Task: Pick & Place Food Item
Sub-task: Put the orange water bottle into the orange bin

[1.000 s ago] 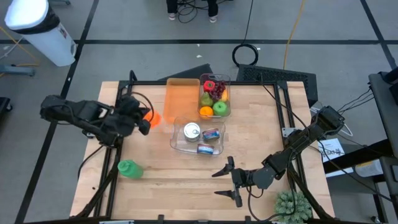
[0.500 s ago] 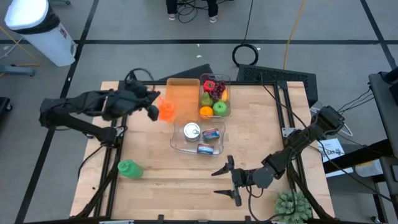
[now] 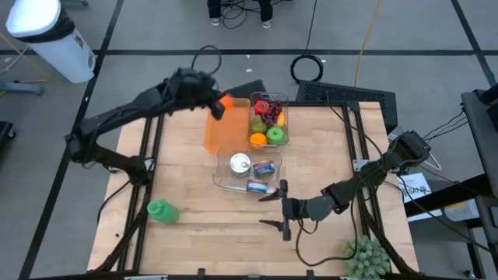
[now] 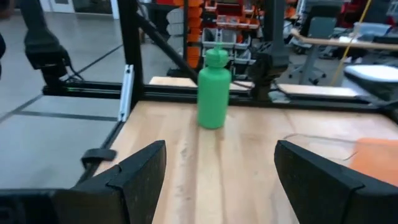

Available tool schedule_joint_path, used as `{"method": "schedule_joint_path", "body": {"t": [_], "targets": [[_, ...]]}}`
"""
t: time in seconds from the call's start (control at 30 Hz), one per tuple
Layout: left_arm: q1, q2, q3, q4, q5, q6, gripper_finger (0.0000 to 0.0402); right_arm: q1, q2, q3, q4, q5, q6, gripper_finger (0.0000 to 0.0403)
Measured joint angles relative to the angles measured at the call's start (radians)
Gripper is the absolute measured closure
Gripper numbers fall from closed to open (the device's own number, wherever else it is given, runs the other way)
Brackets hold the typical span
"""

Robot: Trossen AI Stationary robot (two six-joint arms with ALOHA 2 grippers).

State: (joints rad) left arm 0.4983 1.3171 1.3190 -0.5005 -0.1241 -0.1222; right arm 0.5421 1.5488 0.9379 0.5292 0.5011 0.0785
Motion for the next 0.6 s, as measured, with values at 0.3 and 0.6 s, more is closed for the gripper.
{"method": "schedule_joint_path", "body": {"t": [0.3, 0.6], "targets": [[0.175, 0.143, 0.000, 0.128, 0.250, 0.001, 0.0401, -0.064, -0.091, 0.000, -0.074, -0.001, -0.051, 0.0122], [0.181, 0.135, 0.000, 0.141, 0.263, 0.017, 0.0401, -0.098, -0.103, 0.000, -0.100, -0.004, -0.099, 0.0122]]}}
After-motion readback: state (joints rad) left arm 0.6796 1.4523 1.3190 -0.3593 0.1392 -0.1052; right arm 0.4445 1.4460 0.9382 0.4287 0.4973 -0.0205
